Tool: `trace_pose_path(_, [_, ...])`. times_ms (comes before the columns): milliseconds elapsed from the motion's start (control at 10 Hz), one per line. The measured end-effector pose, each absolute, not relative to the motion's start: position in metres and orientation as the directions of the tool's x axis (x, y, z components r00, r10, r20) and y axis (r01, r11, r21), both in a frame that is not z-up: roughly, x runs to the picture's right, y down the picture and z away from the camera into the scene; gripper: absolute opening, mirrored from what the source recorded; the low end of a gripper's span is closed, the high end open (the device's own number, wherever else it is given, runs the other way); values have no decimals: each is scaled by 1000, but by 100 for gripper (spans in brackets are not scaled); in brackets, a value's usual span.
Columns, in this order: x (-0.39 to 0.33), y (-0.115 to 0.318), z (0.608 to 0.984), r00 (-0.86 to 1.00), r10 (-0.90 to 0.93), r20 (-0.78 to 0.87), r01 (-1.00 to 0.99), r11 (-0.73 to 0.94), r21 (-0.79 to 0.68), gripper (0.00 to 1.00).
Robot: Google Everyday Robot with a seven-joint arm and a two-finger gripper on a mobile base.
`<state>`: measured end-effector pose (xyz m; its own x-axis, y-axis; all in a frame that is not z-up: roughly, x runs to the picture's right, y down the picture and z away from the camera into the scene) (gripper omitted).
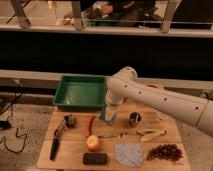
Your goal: Place sponge in plastic cup
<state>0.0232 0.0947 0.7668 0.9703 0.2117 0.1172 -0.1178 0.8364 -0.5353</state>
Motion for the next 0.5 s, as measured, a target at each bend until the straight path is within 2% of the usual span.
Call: trace_pose_path(500, [28,100,776,970,221,98,-128,812,-569,14])
